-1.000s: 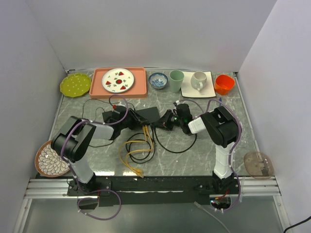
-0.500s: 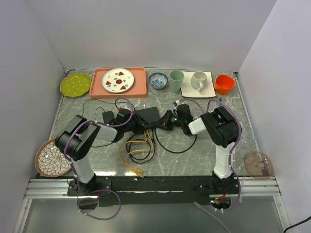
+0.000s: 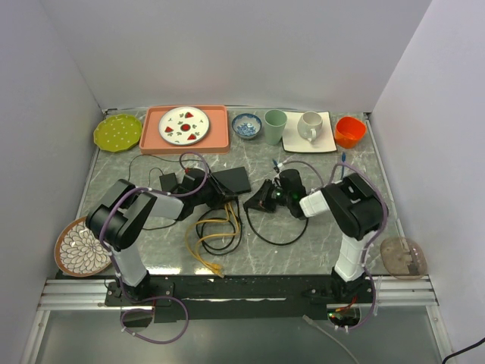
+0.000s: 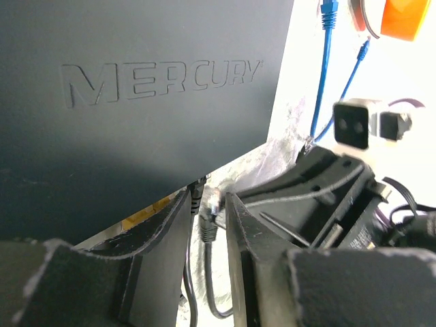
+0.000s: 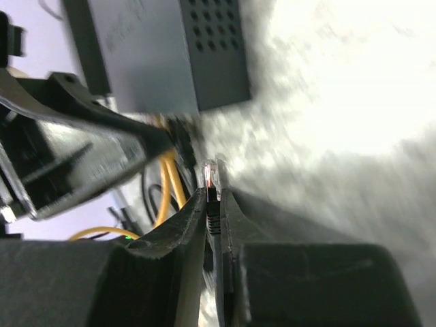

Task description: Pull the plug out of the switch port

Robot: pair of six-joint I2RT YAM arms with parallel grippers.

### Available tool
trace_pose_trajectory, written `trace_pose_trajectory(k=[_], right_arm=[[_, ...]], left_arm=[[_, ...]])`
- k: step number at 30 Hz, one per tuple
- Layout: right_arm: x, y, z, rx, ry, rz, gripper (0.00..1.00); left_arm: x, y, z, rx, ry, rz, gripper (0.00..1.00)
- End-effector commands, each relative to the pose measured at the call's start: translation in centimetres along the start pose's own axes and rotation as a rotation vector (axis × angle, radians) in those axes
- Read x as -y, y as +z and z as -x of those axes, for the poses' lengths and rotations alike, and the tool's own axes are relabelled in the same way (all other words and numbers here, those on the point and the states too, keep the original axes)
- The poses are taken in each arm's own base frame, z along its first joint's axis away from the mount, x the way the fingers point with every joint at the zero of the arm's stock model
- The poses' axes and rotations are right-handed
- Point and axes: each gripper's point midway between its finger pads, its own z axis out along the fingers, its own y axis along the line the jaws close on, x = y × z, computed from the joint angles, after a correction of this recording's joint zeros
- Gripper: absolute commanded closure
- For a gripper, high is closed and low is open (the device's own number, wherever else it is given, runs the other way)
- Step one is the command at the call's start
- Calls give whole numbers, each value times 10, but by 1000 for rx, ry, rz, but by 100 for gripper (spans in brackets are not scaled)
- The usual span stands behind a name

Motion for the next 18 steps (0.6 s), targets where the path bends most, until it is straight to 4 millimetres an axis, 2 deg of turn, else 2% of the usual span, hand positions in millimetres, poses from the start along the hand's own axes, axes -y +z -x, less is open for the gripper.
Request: trace_pose_trajectory(k=[1, 2, 3, 4, 5, 7, 8, 10, 11, 15, 16, 18], right_arm=[[7, -30, 16, 110, -113, -169, 100], [-3, -36, 26, 146, -142, -174, 100], [-15, -51, 31, 176, -162, -191, 100], [-19, -60, 44, 236, -201, -225, 100], [-43, -75, 58, 299, -240, -196, 100], [-49, -94, 69, 357, -275, -250, 100], [-68, -109, 79, 410, -297, -233, 100], [-64, -127, 89, 452, -299, -303, 100], [-75, -138, 97, 491, -303, -299, 100], [-56, -169, 121, 567, -206, -368, 100], [-40, -181, 132, 597, -157, -404, 100], [-22, -194, 143, 646, -97, -453, 100]], left_arm=[[17, -7, 13, 54, 13, -32, 66], [16, -9, 13, 59, 14, -30, 66], [22, -13, 15, 69, 20, -45, 66], [22, -16, 15, 73, 22, -47, 65], [23, -18, 16, 80, 25, -47, 64], [28, -24, 18, 95, 29, -59, 63], [28, -25, 18, 99, 29, -61, 62], [30, -30, 18, 106, 30, -70, 61], [31, -31, 18, 107, 29, -74, 60], [32, -35, 18, 113, 25, -82, 60], [30, -36, 17, 113, 20, -79, 60], [31, -39, 18, 122, 20, -81, 59]])
